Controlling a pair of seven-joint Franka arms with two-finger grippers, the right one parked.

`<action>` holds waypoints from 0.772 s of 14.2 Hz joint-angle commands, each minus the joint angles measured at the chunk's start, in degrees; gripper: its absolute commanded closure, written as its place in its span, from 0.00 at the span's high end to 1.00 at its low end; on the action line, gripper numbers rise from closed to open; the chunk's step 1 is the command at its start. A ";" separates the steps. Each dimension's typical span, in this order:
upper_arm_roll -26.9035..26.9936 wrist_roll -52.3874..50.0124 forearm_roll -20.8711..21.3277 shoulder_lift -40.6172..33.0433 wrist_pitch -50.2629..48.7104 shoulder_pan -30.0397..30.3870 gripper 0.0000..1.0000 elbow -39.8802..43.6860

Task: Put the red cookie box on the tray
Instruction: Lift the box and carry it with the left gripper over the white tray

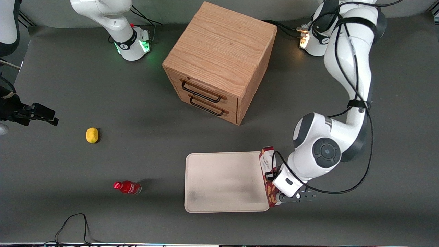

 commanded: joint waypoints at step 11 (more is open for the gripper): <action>-0.72 -1.09 -0.73 6.83 4.76 -1.78 0.00 2.94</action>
